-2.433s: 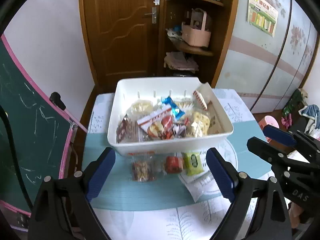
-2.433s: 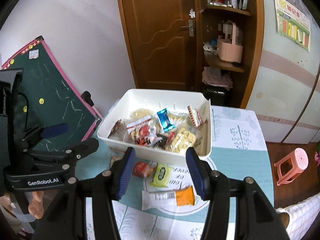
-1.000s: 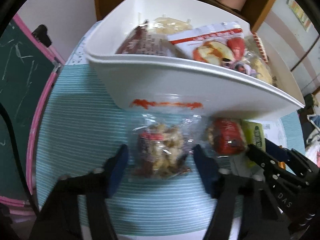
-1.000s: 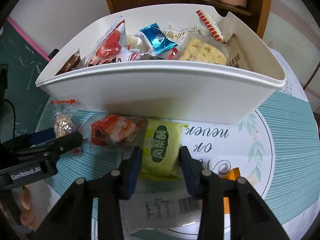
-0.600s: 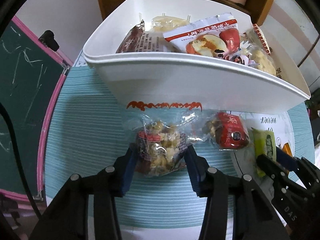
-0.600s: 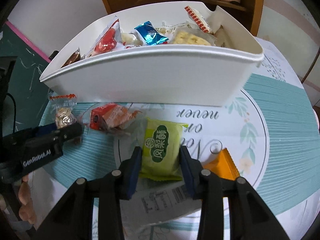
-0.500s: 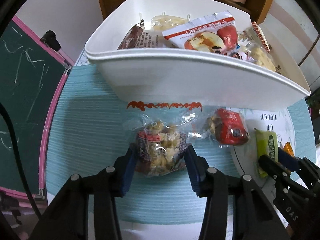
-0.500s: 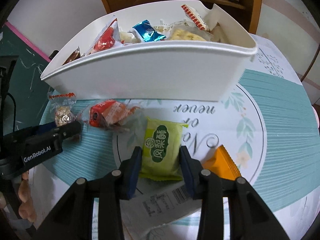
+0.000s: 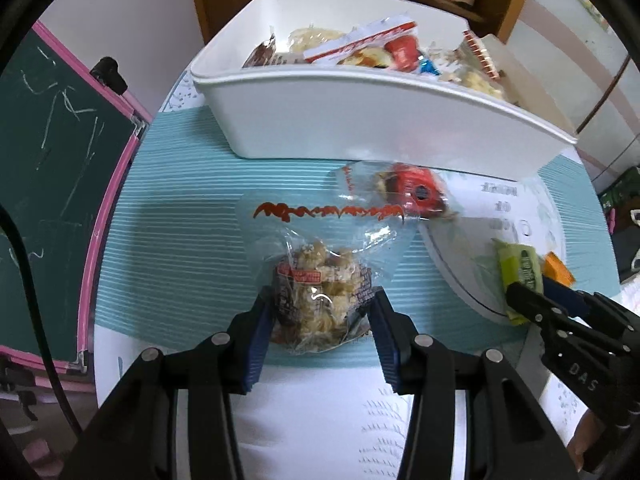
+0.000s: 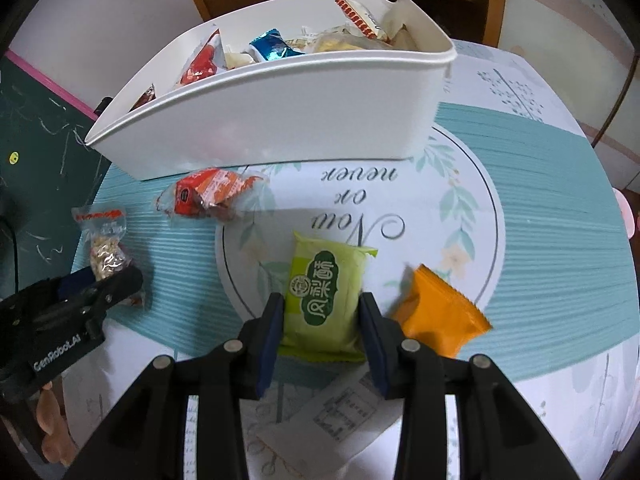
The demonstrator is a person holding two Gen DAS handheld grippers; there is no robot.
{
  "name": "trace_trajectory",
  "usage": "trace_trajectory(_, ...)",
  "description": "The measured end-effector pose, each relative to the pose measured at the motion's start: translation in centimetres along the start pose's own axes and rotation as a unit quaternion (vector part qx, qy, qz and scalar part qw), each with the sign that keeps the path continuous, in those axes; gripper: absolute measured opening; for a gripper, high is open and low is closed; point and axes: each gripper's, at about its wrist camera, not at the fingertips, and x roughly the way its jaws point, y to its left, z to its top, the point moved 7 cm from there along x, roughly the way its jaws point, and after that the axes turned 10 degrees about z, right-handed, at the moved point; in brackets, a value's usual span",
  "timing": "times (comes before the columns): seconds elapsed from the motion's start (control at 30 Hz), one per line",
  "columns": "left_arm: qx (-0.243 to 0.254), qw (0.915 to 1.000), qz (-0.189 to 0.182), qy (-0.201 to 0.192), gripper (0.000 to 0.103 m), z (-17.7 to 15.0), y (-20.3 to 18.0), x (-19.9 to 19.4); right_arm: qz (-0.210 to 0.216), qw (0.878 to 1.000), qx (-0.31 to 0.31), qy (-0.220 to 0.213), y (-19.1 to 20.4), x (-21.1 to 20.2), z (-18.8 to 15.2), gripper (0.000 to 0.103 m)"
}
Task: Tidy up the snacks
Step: 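Lift both held snacks up toward the white bin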
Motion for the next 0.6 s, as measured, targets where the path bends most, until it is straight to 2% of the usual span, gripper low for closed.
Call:
trace_trajectory(0.23,0.003,0.9991,-0.020,-0.036,0.045,0.5,-0.2,-4.1,0.006,1.000,-0.009,-0.016,1.0,-2.6,-0.4,0.038)
trace_trajectory(0.6,0.019,0.9929,-0.053,-0.104,0.045,1.9,-0.7,-11.0,0.020,0.998,-0.032,-0.057,4.5,-6.6,1.5,0.038)
